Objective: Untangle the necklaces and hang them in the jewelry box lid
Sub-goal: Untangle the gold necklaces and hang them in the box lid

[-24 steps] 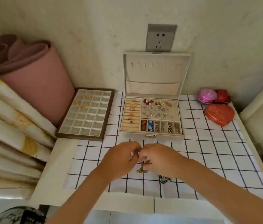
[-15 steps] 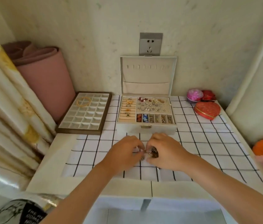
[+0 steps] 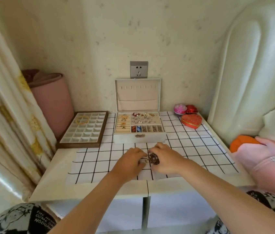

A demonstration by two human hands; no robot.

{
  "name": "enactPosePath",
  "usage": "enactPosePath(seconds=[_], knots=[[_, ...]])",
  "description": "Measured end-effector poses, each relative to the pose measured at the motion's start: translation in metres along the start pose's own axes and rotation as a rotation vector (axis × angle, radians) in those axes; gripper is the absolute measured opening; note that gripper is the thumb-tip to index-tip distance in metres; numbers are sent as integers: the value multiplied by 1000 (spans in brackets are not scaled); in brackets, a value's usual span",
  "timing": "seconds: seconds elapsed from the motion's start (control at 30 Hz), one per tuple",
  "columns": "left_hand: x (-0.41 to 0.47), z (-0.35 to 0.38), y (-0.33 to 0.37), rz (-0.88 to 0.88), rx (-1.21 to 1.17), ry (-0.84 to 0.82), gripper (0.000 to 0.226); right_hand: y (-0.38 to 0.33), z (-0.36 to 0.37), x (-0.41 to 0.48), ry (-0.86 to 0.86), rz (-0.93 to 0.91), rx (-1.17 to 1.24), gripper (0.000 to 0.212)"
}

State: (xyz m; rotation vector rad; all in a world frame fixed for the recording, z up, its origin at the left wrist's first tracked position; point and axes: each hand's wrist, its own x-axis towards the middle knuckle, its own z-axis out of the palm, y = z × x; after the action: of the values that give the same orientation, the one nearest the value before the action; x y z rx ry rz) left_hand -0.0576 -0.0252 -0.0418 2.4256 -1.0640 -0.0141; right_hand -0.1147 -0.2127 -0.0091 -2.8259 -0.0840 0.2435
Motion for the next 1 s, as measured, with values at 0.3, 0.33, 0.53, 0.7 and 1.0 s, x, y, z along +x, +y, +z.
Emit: enactPosePath(seconds=[0.3, 0.33, 0.53, 0.7, 1.0], knots=[[46, 4, 14, -26, 255, 30, 25, 33, 2, 20, 52, -24, 166, 48], [50, 3, 16, -38, 270, 40, 23, 35, 2, 22, 62, -31, 171, 47], [61, 1, 15, -125, 147, 52, 17, 34, 1, 39, 220, -38, 29, 34], [49, -12, -3, -86, 104, 8, 30, 20, -8, 43, 240, -87, -261, 30], [8, -24, -37, 21, 11, -51, 15, -26, -7, 53, 79, -241, -103, 19]])
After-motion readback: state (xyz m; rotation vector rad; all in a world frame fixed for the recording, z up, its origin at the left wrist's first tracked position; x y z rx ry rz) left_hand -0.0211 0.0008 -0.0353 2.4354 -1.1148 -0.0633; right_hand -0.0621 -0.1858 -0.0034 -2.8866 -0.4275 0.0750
